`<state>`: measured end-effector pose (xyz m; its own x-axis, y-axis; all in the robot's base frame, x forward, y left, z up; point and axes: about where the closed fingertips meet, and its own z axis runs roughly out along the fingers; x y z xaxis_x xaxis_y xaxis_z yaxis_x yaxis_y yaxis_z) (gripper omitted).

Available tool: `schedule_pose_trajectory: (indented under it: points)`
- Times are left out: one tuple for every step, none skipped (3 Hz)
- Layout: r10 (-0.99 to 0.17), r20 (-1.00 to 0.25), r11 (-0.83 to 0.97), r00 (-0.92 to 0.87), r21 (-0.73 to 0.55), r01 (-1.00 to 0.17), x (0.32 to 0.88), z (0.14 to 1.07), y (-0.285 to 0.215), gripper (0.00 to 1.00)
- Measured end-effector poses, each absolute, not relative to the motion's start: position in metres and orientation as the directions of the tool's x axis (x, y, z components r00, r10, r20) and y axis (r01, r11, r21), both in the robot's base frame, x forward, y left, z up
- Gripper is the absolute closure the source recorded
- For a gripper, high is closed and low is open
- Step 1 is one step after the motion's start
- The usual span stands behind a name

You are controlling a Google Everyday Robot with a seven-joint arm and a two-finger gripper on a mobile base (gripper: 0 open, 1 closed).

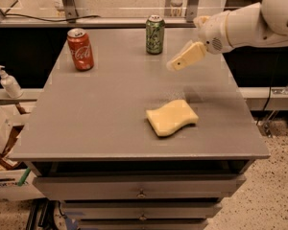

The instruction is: Pick green can

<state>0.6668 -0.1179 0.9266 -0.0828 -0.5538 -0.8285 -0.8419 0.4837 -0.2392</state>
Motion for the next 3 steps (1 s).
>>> schedule_pose_trajectory:
  points:
    - [-0.471,-0.880,0.511,-0.064,-0.212,-0.833,0.693,0.921,-0.102,0.00]
    - [-0.413,-0.910,0.515,-0.044,-0.193,-0.835,0.721,0.912,-0.087,0.00]
    - [-0.358,-0.933,0.526,-0.041,-0.166,-0.834,0.749,0.904,-0.073,0.00]
